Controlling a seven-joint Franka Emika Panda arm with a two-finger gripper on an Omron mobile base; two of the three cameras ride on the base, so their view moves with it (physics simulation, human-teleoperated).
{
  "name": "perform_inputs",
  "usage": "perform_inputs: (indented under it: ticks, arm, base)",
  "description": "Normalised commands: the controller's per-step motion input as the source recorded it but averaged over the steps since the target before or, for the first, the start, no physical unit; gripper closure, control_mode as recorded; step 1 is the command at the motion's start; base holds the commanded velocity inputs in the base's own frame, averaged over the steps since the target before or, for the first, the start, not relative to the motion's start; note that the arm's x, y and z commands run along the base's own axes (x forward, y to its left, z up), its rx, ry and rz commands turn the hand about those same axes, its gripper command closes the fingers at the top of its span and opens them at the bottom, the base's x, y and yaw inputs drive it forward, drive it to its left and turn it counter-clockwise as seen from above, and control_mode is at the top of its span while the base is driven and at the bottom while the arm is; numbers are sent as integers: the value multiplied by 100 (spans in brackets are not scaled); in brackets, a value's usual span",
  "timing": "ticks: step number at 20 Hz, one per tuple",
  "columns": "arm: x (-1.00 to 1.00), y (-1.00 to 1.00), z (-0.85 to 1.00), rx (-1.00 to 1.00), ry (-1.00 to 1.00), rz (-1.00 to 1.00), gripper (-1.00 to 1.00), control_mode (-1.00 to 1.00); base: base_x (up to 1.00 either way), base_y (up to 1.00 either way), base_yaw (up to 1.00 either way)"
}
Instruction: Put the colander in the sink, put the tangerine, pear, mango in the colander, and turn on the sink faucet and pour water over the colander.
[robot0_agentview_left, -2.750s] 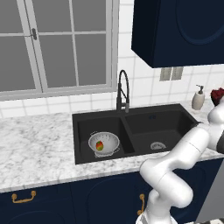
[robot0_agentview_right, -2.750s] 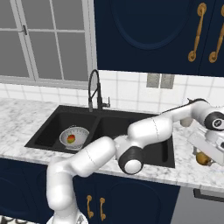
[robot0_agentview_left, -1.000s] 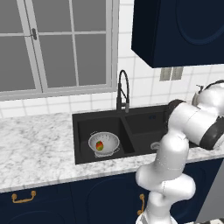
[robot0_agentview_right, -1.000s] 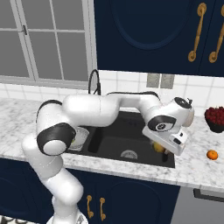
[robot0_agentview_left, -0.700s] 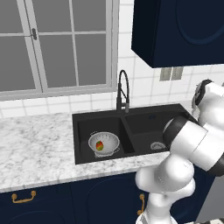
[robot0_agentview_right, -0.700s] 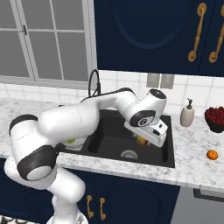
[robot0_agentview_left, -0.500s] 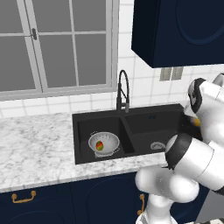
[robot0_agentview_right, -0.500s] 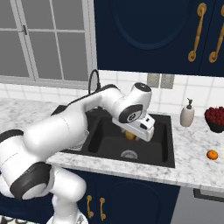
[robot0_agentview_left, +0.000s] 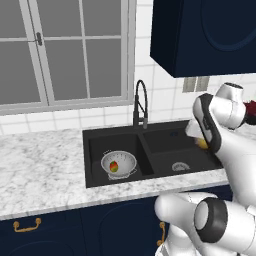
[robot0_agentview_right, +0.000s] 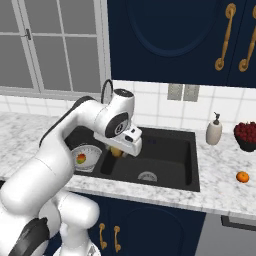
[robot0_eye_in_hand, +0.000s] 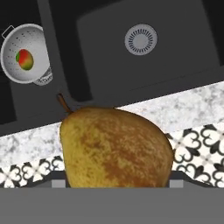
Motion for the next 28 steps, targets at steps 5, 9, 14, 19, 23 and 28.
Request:
perform_inputs:
  ticks: [5, 9, 14, 19, 23, 28]
  arm:
    - [-7, 100, 0, 0, 9, 18, 100, -100]
    - [0, 100, 0, 0, 10, 20, 100, -100]
    - [13, 100, -3, 0, 5, 12, 100, -100]
    - [44, 96, -27, 0, 6, 6, 100, -100]
    - [58, 64, -46, 0, 9, 2, 100, -100]
    - [54, 35, -47, 0, 10, 0, 100, -100]
  base:
    - [0, 0, 0]
    - [0, 0, 0]
    - [0, 0, 0]
    - [0, 0, 0]
    - [0, 0, 0]
    - [0, 0, 0]
